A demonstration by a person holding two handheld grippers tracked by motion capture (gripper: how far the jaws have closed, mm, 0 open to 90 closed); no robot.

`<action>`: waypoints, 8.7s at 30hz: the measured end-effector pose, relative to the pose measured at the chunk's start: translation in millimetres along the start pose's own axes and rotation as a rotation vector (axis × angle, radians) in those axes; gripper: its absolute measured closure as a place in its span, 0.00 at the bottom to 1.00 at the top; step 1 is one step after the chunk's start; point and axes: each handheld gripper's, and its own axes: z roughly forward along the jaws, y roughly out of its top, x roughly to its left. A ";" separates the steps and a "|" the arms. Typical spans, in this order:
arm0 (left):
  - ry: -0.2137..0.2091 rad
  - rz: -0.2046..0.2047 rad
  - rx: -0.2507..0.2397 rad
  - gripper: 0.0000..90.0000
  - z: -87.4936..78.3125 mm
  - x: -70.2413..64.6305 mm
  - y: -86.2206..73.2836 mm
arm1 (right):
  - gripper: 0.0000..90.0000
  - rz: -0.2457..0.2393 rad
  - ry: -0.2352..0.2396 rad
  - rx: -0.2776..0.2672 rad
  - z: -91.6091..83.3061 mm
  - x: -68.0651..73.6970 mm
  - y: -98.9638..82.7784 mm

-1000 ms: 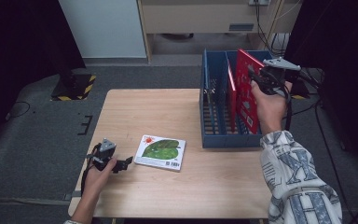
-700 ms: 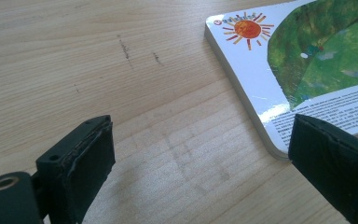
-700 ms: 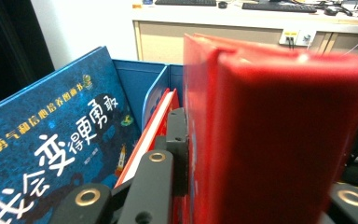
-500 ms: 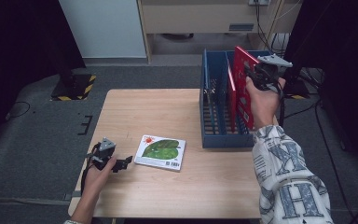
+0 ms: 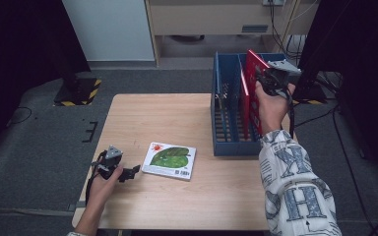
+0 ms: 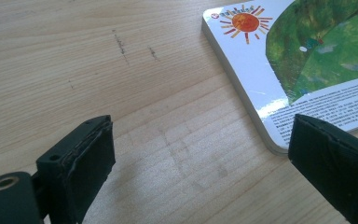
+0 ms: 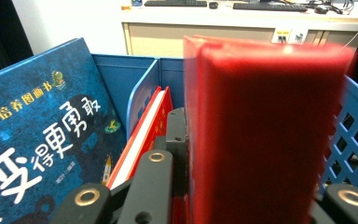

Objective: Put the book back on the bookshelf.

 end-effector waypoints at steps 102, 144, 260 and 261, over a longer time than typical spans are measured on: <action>-0.001 0.005 0.010 0.08 -0.1 -1.7 -0.2 | 0.82 -0.004 0.046 0.194 -26.0 -14.9 -38.4; -0.012 0.001 0.014 0.08 1.1 -1.5 -1.3 | 0.88 0.017 -0.066 0.138 12.1 -2.0 -13.0; -0.011 0.021 0.029 0.08 2.4 -3.6 0.0 | 0.59 0.040 0.214 0.065 -47.8 9.2 -28.1; -0.011 0.021 0.029 0.08 2.4 -3.5 0.0 | 0.58 0.031 0.218 0.067 -48.1 11.1 -28.5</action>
